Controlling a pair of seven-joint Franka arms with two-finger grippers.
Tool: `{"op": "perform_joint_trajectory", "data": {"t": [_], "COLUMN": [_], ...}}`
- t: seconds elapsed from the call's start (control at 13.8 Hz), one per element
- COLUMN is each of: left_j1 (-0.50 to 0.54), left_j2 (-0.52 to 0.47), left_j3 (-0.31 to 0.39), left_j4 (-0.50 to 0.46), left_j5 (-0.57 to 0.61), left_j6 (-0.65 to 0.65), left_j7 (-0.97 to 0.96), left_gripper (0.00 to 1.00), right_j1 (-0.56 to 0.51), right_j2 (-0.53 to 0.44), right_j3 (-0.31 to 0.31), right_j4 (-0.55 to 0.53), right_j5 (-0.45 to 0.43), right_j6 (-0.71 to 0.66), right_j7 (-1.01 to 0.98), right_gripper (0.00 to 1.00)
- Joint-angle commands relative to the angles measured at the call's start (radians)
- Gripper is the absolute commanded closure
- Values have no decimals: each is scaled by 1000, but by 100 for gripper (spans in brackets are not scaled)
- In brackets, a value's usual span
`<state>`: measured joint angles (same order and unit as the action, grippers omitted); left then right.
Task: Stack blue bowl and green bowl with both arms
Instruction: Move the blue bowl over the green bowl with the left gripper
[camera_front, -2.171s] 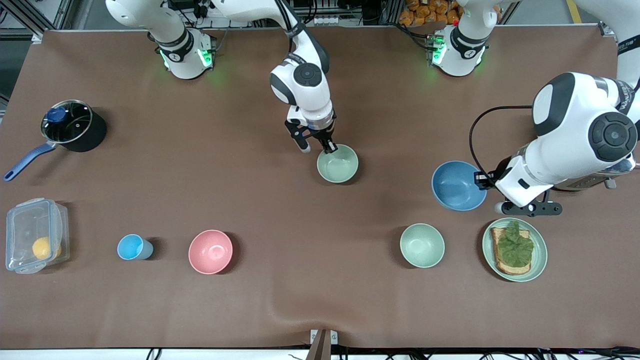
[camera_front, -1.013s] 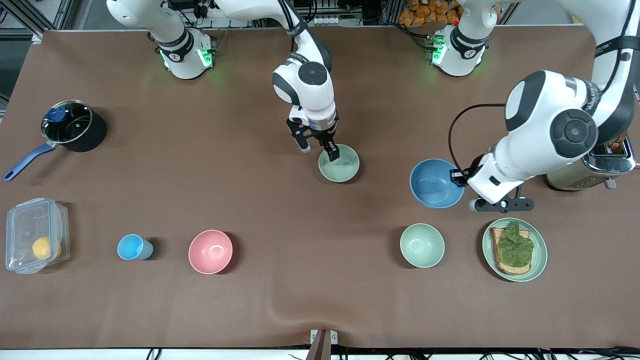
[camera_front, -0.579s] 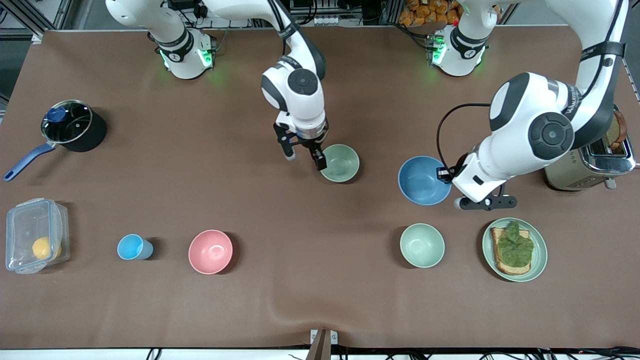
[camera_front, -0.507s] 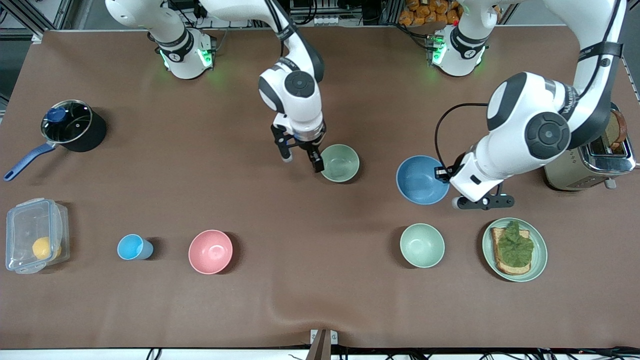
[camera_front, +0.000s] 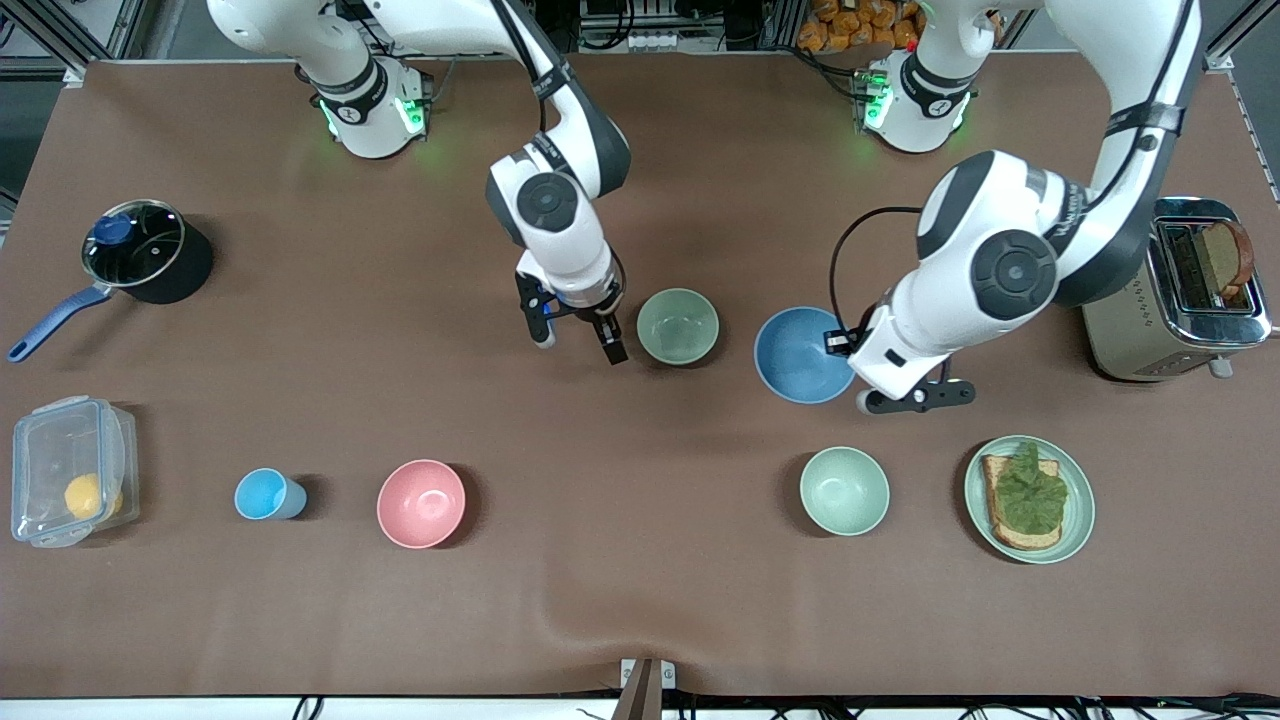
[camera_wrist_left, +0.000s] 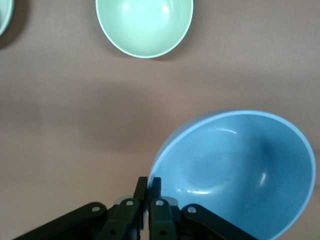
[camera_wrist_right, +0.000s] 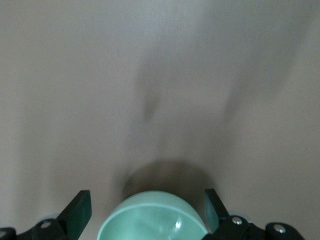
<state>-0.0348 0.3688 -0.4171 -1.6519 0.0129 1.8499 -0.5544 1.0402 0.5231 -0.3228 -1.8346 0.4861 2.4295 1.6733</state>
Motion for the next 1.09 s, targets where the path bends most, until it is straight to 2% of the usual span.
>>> {"op": "perform_joint_trajectory", "data": {"t": [0.0,0.14,0.43,0.65,1.01], "left_j1": [-19,-34,-72,-100,-149], "left_j2": [18,30,64,85,81], "left_j3": [1,1,1,1,1], "left_j4": [0,0,-2,-3,-84], "left_j5": [-5,-5,1,1,1], "left_j6": [17,32,74,104,198], "left_j7": [-41,-71,-124,-169,-269], "left_gripper": [100,100,100,100,100], "right_j1": [-35,-38,-90,-101,-88], "right_j2": [-2,24,48,49,69], "right_j3": [16,16,18,18,18], "right_j4": [-29,-29,-32,-66,-64], "right_j5": [176,251,324,457,580], "right_j6": [6,31,19,17,34], "right_j7": [-157,-190,-219,-303,-311], "right_gripper": [0,0,0,0,0]}}
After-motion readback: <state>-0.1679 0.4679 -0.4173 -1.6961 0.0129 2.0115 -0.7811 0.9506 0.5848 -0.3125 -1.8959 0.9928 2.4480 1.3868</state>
